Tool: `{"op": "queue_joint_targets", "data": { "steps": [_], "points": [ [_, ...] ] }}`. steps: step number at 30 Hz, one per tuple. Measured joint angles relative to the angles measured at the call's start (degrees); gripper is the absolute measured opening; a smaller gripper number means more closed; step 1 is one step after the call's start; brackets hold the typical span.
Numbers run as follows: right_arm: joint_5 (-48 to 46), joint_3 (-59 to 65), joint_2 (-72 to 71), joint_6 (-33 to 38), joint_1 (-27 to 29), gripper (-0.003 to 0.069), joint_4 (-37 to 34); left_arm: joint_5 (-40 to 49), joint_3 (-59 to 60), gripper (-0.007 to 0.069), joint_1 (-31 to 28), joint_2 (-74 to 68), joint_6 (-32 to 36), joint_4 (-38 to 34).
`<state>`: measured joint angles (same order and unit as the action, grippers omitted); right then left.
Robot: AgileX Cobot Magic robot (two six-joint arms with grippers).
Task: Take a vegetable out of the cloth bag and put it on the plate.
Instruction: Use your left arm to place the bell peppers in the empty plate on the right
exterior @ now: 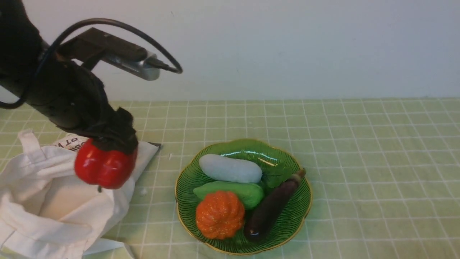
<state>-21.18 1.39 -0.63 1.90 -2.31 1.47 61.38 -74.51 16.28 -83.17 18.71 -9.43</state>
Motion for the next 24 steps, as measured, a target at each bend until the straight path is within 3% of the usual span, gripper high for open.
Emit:
{"op": "queue_joint_targets", "data": {
  "steps": [10, 24],
  "points": [
    [0.0, 0.0, 0.0, 0.0, 0.0, -0.0015, 0.0, -17.4, 0.01, 0.0467, 11.26, -8.9, 0.11, -10.61],
    [0.0, 0.0, 0.0, 0.0, 0.0, -0.0015, 0.0, -28.9, 0.06, 0.0463, 11.84, -20.47, 0.18, -12.9]
  ]
}}
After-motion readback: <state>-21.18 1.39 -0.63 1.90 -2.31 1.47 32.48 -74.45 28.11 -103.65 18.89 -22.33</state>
